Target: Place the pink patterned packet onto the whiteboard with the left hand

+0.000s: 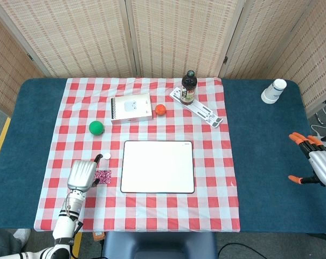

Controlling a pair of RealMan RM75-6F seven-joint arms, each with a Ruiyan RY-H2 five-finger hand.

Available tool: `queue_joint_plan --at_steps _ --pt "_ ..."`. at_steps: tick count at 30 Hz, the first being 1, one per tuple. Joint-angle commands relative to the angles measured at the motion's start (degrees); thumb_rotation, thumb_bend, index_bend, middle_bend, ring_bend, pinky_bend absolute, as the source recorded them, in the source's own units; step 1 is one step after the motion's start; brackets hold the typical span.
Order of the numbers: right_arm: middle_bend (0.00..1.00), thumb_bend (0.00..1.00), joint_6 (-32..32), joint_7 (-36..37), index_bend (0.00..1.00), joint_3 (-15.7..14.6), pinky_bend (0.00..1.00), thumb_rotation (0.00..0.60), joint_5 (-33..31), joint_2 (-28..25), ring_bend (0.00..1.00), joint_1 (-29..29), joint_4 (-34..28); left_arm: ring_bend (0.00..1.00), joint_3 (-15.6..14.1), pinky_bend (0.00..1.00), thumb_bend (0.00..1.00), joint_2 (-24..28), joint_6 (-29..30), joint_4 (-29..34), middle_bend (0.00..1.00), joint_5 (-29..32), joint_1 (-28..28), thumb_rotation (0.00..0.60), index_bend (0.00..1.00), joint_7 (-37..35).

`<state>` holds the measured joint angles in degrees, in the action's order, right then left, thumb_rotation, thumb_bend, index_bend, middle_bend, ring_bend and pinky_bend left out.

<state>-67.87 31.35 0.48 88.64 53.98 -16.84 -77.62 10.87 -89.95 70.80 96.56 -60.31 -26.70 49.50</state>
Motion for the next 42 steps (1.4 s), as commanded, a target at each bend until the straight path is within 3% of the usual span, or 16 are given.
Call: queue_joint_plan --at_steps 1,7,14,42 --pt "0.0 0.0 0.01 -0.14 0.0 0.02 0.0 0.6 -0.04 0.09 0.0 -0.02 -0.03 1.0 -0.68 1.0 0.2 2.52 -3.68 -0.25 1.0 2.74 -1.54 0.6 0.25 -1.03" --pt "0.0 0.0 0.39 -0.68 0.0 0.1 0.0 0.6 -0.38 0.38 0.0 -0.18 -0.03 1.0 0.58 1.0 0.2 5.44 -6.33 3.66 1.0 11.65 -3.44 0.6 0.32 -0.13" --pt "0.0 0.0 0.98 -0.8 0.0 0.18 0.0 0.6 -0.76 0.58 0.0 -0.4 0.13 1.0 0.99 1.0 0.2 4.89 -6.8 3.0 1.0 17.82 -4.66 0.6 0.34 -3.58" --pt "0.0 0.0 1.0 -0.61 0.0 0.27 0.0 0.6 -0.99 0.63 0.0 -0.38 0.29 1.0 -2.74 1.0 0.2 2.09 -5.65 -1.89 1.0 23.64 -9.15 0.6 0.36 -4.35"
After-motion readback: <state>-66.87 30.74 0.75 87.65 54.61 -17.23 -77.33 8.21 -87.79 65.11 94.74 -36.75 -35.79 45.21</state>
